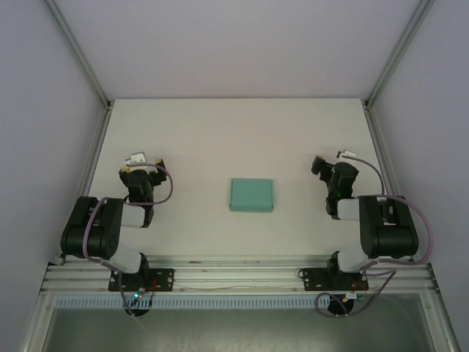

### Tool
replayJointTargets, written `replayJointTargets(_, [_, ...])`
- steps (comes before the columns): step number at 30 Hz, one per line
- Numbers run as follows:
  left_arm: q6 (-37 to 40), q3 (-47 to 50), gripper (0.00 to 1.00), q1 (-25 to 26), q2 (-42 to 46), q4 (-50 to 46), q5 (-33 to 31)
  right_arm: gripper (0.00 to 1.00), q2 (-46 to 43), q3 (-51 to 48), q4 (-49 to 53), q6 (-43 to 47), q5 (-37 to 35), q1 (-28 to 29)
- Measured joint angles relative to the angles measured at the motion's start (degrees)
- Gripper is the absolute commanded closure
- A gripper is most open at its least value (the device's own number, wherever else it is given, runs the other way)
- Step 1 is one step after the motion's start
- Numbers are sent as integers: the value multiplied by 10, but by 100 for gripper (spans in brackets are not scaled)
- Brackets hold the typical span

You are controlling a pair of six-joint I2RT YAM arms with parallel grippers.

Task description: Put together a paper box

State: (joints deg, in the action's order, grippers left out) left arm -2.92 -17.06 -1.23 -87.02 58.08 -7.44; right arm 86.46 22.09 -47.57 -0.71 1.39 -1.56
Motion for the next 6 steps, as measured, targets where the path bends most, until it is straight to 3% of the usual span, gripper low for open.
replayJointTargets(6, [0,-2,0,0,0,-2,0,0,0,0,2,-2,0,0])
